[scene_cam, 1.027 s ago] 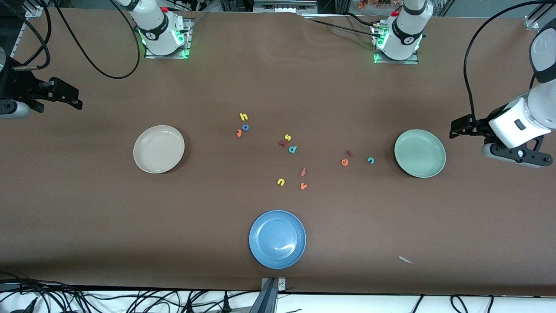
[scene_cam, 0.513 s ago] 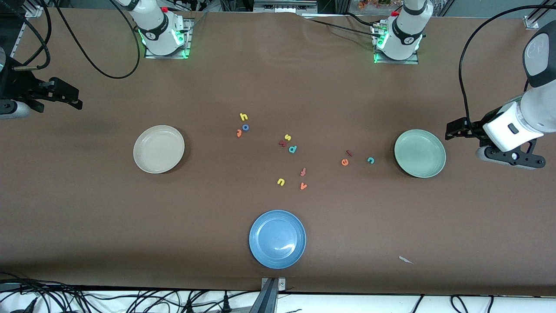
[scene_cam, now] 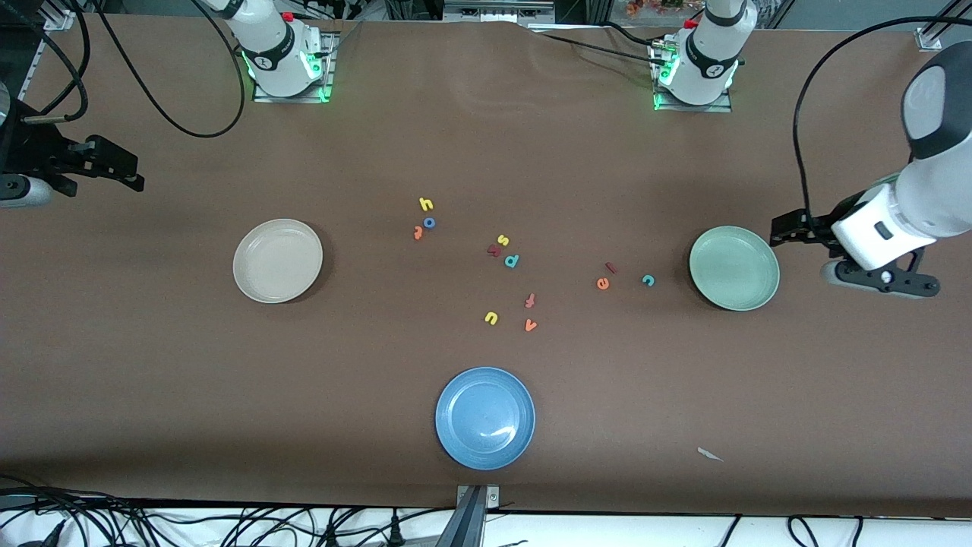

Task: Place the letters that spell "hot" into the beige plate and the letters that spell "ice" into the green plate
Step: 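Move the left gripper toward the teal letter c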

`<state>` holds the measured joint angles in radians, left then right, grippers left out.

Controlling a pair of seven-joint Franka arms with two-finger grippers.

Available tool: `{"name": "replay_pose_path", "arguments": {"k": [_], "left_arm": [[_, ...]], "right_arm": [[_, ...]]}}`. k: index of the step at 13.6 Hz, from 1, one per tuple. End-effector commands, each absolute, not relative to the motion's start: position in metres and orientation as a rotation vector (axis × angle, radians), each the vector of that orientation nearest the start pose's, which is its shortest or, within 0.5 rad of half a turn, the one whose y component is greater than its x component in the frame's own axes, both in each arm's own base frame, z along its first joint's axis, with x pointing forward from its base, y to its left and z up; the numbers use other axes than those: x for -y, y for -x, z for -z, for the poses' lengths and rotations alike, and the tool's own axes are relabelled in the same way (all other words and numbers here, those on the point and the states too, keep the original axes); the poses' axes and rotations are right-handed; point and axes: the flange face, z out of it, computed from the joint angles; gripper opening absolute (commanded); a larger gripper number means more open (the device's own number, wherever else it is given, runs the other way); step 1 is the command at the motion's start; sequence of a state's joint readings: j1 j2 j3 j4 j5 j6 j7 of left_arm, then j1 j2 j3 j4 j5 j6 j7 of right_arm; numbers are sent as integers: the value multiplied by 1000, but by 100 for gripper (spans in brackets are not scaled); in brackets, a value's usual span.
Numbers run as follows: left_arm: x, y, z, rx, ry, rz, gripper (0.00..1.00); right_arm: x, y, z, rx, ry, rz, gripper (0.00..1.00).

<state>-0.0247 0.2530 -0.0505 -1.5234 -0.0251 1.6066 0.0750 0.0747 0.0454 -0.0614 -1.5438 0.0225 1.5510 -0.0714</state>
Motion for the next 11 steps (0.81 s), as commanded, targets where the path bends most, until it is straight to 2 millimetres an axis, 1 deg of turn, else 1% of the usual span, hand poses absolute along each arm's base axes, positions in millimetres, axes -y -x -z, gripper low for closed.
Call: {"name": "replay_pose_path", "arguments": {"k": [1,3,4,5,9,11], "left_arm": [[70,-630,-464,-165,3178,-310,100],[87,-639,-433,-111,3187,-336,100],[91,-640,-416,-77,3186,-353,100],[101,-638,-400,-70,3182,-354,100],[110,-623,-330,17,3182,-301,100],[127,-620,-296,67,3170,-318,100]], "right_arm": [[-10,-565,-614,103,3121,-54,100],[-10,-565,-613,103,3121,-62,100],[-10,-564,-612,103,3121,-64,100],[-10,-565,-614,103,3121,-57,100],[-7,-565,-612,103,3121,-61,100],[-6,-565,-612,98,3121,-64,100]]}}
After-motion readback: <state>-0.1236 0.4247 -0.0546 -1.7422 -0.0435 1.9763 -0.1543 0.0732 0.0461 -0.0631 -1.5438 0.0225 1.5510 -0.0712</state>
